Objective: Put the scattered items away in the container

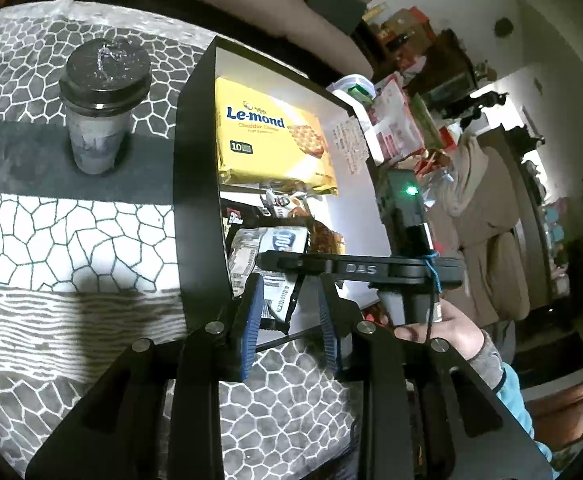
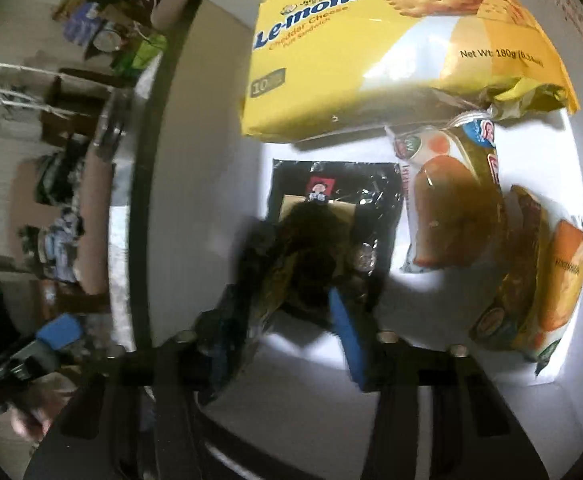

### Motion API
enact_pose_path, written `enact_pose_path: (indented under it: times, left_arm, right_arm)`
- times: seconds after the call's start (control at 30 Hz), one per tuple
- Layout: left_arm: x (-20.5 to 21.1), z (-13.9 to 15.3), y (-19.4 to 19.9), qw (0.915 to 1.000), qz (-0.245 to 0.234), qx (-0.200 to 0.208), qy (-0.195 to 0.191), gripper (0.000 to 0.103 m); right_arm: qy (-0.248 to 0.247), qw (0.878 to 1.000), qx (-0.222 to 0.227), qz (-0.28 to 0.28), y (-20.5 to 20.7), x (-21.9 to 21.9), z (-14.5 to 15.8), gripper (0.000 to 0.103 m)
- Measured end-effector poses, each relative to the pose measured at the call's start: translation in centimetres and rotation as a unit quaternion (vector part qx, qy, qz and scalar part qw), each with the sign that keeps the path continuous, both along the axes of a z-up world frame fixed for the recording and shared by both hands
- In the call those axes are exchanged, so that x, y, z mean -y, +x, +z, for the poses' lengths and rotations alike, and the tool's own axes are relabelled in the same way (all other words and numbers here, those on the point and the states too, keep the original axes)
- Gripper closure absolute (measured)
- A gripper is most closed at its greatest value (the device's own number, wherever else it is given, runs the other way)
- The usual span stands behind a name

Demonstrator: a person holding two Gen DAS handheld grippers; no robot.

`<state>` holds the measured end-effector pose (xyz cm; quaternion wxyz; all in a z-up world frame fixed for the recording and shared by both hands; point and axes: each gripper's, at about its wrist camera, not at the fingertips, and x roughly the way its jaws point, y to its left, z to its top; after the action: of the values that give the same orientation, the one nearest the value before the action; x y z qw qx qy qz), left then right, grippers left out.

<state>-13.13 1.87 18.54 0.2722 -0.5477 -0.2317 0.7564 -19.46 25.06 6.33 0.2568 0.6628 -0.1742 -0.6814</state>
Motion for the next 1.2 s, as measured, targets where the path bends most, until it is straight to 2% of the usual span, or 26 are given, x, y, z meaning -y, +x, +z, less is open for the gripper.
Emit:
enact_pose_path:
  times: [0.13, 0.27, 0.43, 0.57, 0.7, 0.77, 0.83, 0.93, 1.0, 1.03, 1.07, 1.13, 1.2]
  left_arm:
    - [0.2, -0.1, -0.3, 1.0000, 0.003, 0.003, 0.002, 0.075]
    - [0.7, 0.3, 0.1, 1.0000, 0.002, -0.001, 0.005, 0.075]
    - [1.5, 0.3, 0.1, 0.9998, 0.008, -0.001, 0.016, 0.074]
    - [1.4, 0.0, 0.3, 0.9995, 0.008, 0.004, 0.032, 0.072]
    - [1.5, 0.5, 1.1, 0.9996, 0.001, -0.003, 0.027, 0.071]
    - [1.9, 0.7, 1.5, 0.9998, 0.000, -0.008, 0.018, 0.067]
    - [2.2, 0.5, 1.6, 0.9999, 0.000, -0.004, 0.009, 0.065]
    - [2.4, 0.4, 1.7, 0.9999, 0.003, 0.000, 0.011, 0.064]
    - [2.3, 0.3, 1.8, 0.9998, 0.003, 0.002, 0.020, 0.062]
    - [2.1, 0.3, 1.8, 0.9998, 0.003, 0.003, 0.020, 0.061]
    - [1.9, 0.3, 1.9, 0.9999, 0.002, 0.004, 0.014, 0.061]
    - [1.6, 0.3, 1.9, 1.0000, 0.001, 0.006, 0.007, 0.061]
    - [1.5, 0.5, 1.8, 0.9999, 0.006, 0.007, 0.006, 0.061]
  right_arm:
    - [-0.003, 1.000, -0.007, 0.012, 0.0, 2.1, -0.3, 0.091]
    - [0.000, 0.999, -0.037, 0.019, 0.2, 3.0, 1.0, 0.096]
    - [0.037, 0.995, -0.084, 0.026, 0.6, 1.9, 4.6, 0.096]
    - [0.030, 0.998, -0.046, 0.034, 0.8, 3.0, 3.8, 0.093]
    - [-0.029, 0.999, -0.016, 0.022, 1.6, 5.4, 3.2, 0.092]
    - [-0.061, 0.998, -0.005, 0.003, 1.8, 6.1, 3.2, 0.092]
    - [-0.069, 0.997, -0.001, -0.016, 1.7, 5.9, 3.0, 0.092]
    - [-0.123, 0.990, 0.028, -0.063, 1.4, 4.4, 1.9, 0.092]
    - [-0.169, 0.981, 0.041, -0.091, 1.5, 3.5, 1.5, 0.089]
    - [-0.178, 0.978, 0.041, -0.097, 1.5, 3.3, 1.6, 0.083]
    - [-0.184, 0.977, 0.037, -0.102, 1.6, 2.8, 1.8, 0.073]
    - [-0.188, 0.975, 0.023, -0.114, 1.8, 1.7, 2.7, 0.061]
    - [-0.186, 0.975, 0.011, -0.121, 2.1, 0.6, 3.6, 0.059]
